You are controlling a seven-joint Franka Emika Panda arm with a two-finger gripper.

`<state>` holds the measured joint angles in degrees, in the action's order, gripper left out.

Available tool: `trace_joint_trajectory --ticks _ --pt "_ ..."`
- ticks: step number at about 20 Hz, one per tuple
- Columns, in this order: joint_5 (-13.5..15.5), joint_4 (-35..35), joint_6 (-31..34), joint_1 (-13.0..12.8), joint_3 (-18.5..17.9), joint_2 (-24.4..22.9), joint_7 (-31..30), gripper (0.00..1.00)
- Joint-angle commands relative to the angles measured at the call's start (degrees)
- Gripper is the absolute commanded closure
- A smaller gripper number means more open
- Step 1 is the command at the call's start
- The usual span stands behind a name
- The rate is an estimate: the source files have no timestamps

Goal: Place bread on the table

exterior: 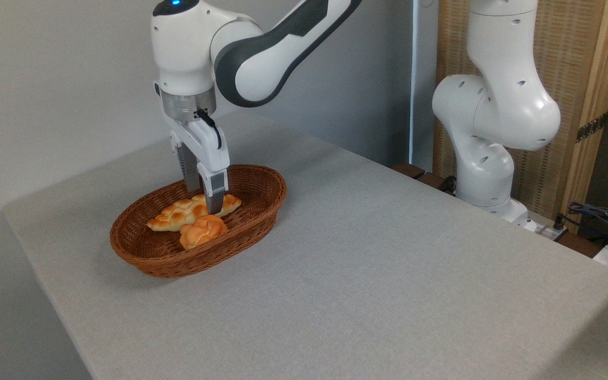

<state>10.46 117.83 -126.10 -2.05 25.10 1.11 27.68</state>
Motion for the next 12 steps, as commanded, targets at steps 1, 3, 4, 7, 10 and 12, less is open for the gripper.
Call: trace_joint_trajectory --ticks 1,3,4,7,10,12 --pt "-1.15 -0.75 -1.34 0.02 0.83 2.14 -0.35 0.00" --pt "-2.29 -0.75 -1.34 0.02 1.00 2.50 -0.52 0.00" --pt "-2.64 -0.75 -1.34 0.02 1.09 2.76 -0.53 0.00" --pt "-2.82 -0.75 -1.43 0.02 1.36 3.29 -0.53 0.00" --pt "-2.82 -0.75 -1.43 0.02 1.71 3.38 -0.61 0.00" --pt "-3.51 -0.75 -1.34 0.02 1.97 3.37 -0.61 0.19"
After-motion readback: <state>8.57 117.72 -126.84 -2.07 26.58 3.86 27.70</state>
